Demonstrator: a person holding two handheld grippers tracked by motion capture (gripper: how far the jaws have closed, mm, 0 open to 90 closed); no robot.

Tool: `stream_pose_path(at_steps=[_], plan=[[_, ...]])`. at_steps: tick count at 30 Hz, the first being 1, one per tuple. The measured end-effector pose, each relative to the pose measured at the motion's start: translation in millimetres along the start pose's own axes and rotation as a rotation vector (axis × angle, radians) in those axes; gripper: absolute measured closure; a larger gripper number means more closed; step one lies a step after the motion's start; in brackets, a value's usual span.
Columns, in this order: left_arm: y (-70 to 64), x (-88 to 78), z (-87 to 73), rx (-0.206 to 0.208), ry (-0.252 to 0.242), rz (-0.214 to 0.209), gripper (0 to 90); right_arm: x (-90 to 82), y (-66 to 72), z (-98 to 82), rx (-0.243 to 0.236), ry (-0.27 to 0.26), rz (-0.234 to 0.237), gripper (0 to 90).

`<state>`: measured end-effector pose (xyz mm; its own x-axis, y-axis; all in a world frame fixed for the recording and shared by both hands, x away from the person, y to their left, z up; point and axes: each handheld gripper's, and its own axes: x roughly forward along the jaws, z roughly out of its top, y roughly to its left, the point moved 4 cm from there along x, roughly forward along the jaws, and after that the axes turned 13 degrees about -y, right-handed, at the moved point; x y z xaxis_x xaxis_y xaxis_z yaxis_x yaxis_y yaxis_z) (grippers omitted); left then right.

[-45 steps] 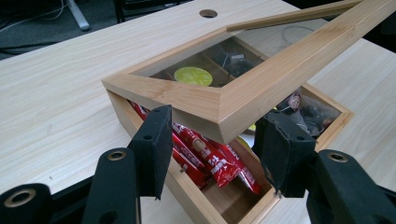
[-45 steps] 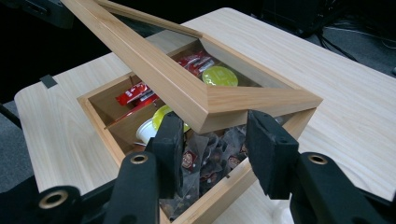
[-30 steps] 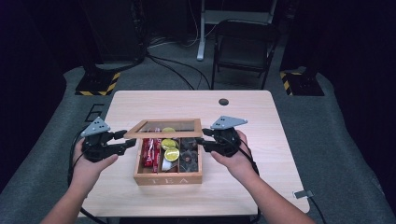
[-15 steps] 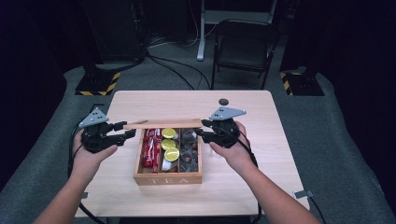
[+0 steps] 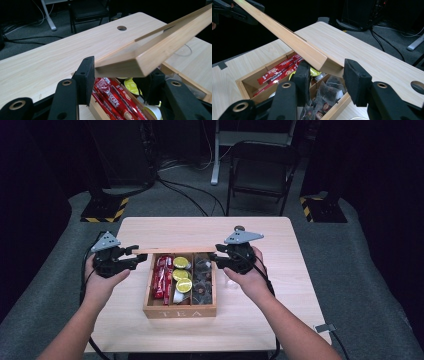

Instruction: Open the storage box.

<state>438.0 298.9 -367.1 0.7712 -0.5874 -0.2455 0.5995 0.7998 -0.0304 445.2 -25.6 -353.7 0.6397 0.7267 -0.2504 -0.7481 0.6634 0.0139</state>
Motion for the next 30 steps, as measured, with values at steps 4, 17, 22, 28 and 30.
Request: stream_pose_path(at_steps=[4,17,22,28,30], plan=[[3.2,6.1,-1.8,0.006,0.001,0.012,52.1,1.7,-2.0,2.3,0.0,-0.009,-0.002,57.6],[11.5,17.6,-6.0,0.001,-0.016,0.028,54.5,5.5,-6.5,8.4,0.002,-0.02,-0.007,57.9],[13.5,20.6,-6.6,0.01,-0.022,0.038,55.7,7.4,-8.7,11.1,-0.003,-0.022,-0.009,57.8],[16.2,24.8,-7.6,0.017,-0.015,0.046,56.6,9.0,-10.1,12.0,0.005,-0.019,-0.015,57.6],[16.9,25.7,-7.8,0.017,-0.018,0.047,56.8,9.2,-10.2,12.1,0.008,-0.02,-0.015,57.6]])
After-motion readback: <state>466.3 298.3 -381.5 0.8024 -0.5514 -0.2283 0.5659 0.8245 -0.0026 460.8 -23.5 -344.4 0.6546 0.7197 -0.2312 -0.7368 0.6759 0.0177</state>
